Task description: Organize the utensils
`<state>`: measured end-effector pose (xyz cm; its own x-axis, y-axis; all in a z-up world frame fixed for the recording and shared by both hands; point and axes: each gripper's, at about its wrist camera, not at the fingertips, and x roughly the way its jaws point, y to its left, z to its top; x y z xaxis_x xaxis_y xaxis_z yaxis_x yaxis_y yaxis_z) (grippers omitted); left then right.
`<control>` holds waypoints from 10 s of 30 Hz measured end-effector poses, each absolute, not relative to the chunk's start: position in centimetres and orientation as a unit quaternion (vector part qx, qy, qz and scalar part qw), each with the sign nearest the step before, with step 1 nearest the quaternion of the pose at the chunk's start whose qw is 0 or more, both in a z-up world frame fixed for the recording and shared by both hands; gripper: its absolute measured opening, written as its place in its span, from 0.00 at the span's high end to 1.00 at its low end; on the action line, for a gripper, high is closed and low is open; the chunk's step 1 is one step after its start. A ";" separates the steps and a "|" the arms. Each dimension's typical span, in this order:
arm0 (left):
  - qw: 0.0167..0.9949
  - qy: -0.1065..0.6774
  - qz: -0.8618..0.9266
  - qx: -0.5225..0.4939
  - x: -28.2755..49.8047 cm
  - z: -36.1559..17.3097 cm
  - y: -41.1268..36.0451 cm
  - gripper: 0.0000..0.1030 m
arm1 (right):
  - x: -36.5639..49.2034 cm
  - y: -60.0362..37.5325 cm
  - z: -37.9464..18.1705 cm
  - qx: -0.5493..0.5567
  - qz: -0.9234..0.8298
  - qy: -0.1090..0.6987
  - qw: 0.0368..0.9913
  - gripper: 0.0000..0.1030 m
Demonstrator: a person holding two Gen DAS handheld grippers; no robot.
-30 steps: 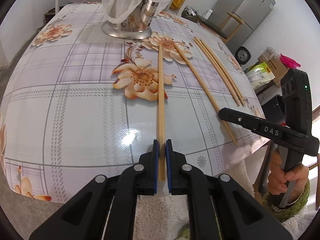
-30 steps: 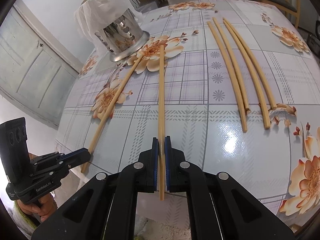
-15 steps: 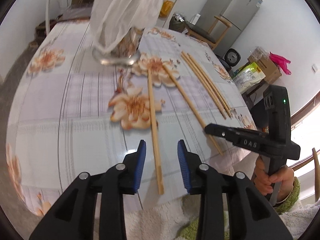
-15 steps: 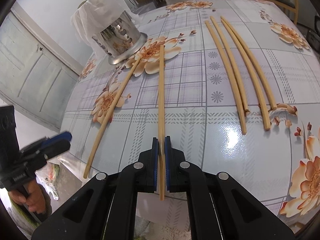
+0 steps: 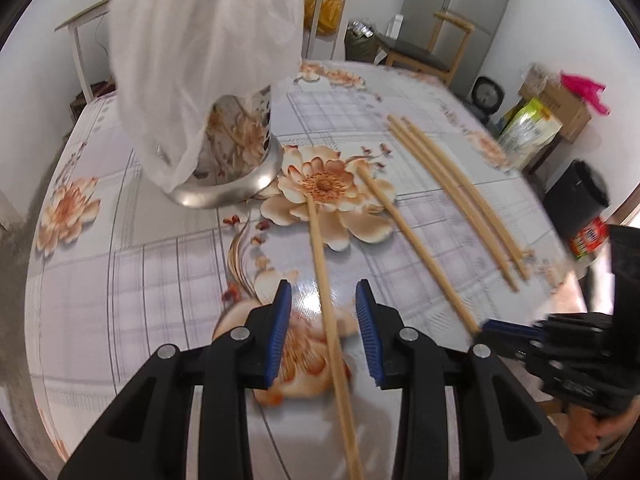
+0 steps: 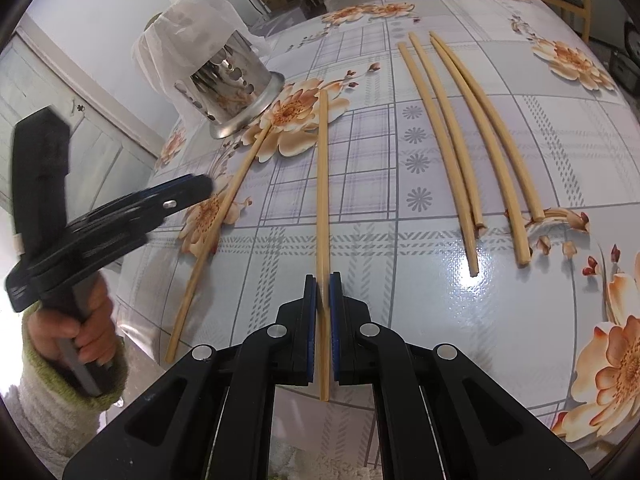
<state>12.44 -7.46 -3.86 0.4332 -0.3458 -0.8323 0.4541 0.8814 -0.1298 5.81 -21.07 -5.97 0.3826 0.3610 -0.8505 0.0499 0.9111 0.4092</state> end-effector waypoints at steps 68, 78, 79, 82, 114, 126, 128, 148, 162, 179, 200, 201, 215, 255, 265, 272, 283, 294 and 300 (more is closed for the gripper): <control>0.849 0.487 -0.186 0.085 13.5 -5.4 -6.6 0.93 | 15.0 -20.0 -5.2 0.094 0.064 0.527 0.842 0.96; 0.847 0.489 -0.177 0.108 14.7 -5.5 -7.5 0.93 | 14.4 -20.8 -4.3 0.117 0.072 0.517 0.845 0.96; 0.848 0.488 -0.176 0.110 14.7 -5.5 -7.6 0.93 | 14.4 -20.8 -4.2 0.118 0.073 0.515 0.846 0.96; 0.850 0.483 -0.175 0.114 14.9 -5.5 -7.6 0.94 | 14.4 -21.0 -4.0 0.123 0.076 0.512 0.847 0.96; 0.909 0.342 -0.236 0.009 9.1 7.3 -3.2 0.94 | 11.5 -23.2 5.4 0.181 0.110 0.399 0.892 0.96; 0.922 0.303 -0.241 -0.009 8.5 9.7 -1.6 0.94 | 11.0 -23.2 7.5 0.190 0.122 0.369 0.901 0.96; 0.925 0.294 -0.240 -0.014 8.5 10.5 -1.4 0.94 | 11.0 -23.2 7.7 0.192 0.125 0.366 0.902 0.96; 0.972 0.121 -0.201 -0.035 12.0 22.3 1.4 0.94 | 12.5 -23.3 8.2 0.196 0.137 0.358 0.903 0.96; 0.968 0.191 -0.164 -0.008 20.4 15.6 0.1 0.93 | 13.6 -22.8 7.1 0.187 0.132 0.378 0.897 0.96; 0.938 0.284 -0.198 -0.020 21.4 12.2 -0.5 0.73 | 13.8 -22.4 7.4 0.181 0.128 0.383 0.897 0.96; 0.941 0.257 -0.198 -0.096 11.9 8.7 6.3 0.39 | 23.0 -19.7 19.5 0.210 0.246 0.193 0.926 0.96; 0.942 0.255 -0.197 -0.097 11.6 8.5 6.6 0.38 | 23.6 -19.4 19.9 0.210 0.248 0.185 0.927 0.96; 0.943 0.257 -0.186 -0.100 11.7 6.2 9.1 0.35 | 31.9 -13.0 15.4 0.137 0.248 0.185 0.941 0.96; 0.917 0.308 -0.244 -0.066 9.4 4.4 2.6 0.22 | 16.9 -26.9 7.4 0.096 0.093 0.362 0.922 0.61; 0.884 0.370 -0.284 -0.024 9.4 1.0 -5.3 0.22 | 13.7 -29.9 -4.6 0.121 0.017 0.493 0.861 0.88; 0.875 0.400 -0.274 -0.007 11.4 0.1 -8.9 0.22 | 15.4 -30.1 -6.6 0.112 0.029 0.505 0.855 0.91; 0.856 0.432 -0.282 0.044 14.7 -1.9 -15.9 0.22 | 15.3 -30.7 -7.0 0.091 0.055 0.502 0.858 0.93; 0.847 0.443 -0.284 0.076 17.4 -3.7 -21.1 0.48 | 15.3 -31.1 -7.1 0.082 0.034 0.493 0.866 0.95; 0.841 0.456 -0.278 0.085 19.3 -5.0 -23.2 0.65 | 15.3 -31.7 -7.2 0.105 0.029 0.490 0.865 0.95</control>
